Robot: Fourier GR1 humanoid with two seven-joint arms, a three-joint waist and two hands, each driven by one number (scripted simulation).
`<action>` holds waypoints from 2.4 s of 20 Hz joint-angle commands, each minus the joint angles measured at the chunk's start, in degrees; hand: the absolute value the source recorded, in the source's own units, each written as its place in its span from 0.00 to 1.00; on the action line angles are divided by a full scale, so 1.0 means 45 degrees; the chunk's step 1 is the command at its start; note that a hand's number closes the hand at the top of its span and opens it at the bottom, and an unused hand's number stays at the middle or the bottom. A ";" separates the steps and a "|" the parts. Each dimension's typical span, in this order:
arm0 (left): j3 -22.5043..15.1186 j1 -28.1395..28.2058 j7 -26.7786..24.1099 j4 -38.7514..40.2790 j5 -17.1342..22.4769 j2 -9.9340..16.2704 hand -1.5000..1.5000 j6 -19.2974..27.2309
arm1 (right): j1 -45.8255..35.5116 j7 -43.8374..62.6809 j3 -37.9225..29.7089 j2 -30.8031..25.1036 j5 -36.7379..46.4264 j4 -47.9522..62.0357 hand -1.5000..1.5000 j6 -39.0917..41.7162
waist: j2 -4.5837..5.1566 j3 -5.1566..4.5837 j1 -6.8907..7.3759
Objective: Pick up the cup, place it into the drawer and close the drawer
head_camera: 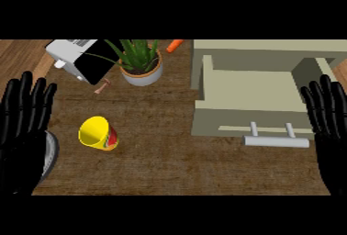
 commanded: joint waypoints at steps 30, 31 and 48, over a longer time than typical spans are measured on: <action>0.2941 0.1319 -0.3352 0.7334 0.2477 0.1095 0.00 -0.4431 | -0.0718 -0.0843 -0.1110 -0.0479 0.0021 0.1799 0.00 0.1059 | 0.0177 -0.0123 -0.0479; 0.3433 0.1146 -0.2946 0.7745 0.2960 0.1722 0.00 -0.4748 | -0.0587 0.0363 -0.0056 0.0135 0.0514 0.0381 0.00 0.0530 | 0.0166 -0.0128 -0.0499; 0.4221 -0.2577 -0.9432 1.8065 0.0585 0.2723 0.00 -0.4654 | -0.1653 -0.0187 -0.1714 -0.0672 -0.0514 0.1918 0.00 0.1500 | 0.0191 -0.0130 -0.0537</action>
